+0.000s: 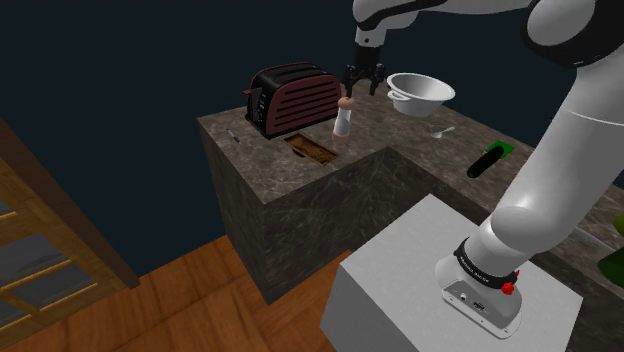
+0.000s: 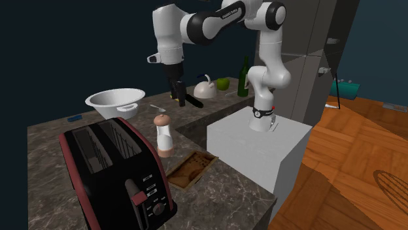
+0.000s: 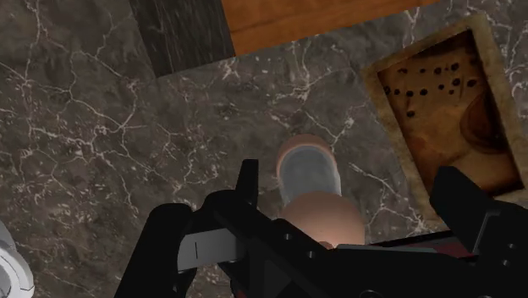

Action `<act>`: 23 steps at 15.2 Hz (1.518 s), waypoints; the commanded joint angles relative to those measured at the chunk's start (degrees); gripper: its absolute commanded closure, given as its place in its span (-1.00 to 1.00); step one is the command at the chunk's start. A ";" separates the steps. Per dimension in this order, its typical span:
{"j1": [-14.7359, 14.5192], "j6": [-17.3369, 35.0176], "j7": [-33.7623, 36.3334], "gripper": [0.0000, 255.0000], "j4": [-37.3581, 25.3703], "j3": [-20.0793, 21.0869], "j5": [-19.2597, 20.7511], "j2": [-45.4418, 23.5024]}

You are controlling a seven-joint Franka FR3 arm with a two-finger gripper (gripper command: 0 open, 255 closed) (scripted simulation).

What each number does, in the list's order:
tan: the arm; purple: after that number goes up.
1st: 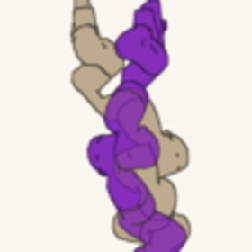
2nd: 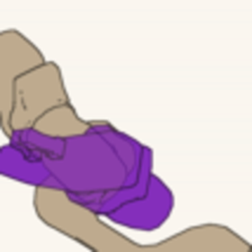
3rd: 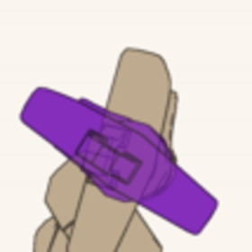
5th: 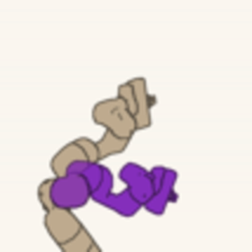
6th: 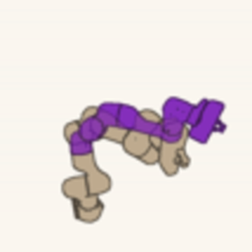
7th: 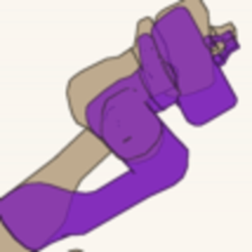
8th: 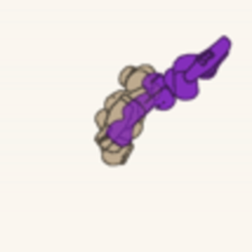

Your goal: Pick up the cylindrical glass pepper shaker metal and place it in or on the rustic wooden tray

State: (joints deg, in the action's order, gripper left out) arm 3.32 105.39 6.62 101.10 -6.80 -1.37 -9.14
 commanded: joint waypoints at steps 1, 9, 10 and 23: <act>0.40 -0.99 -0.11 -1.00 -6.28 -0.12 -0.81 -5.38; 2.10 -3.08 -0.53 -1.00 -21.44 -0.24 -2.76 -18.71; 2.07 -2.33 -0.55 -1.00 -20.72 -0.22 -2.77 -18.74; 1.97 1.06 -0.64 1.00 -17.57 -0.17 -2.85 -18.99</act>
State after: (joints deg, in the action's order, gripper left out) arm 5.29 106.45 5.98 83.50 -6.97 -4.23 -28.09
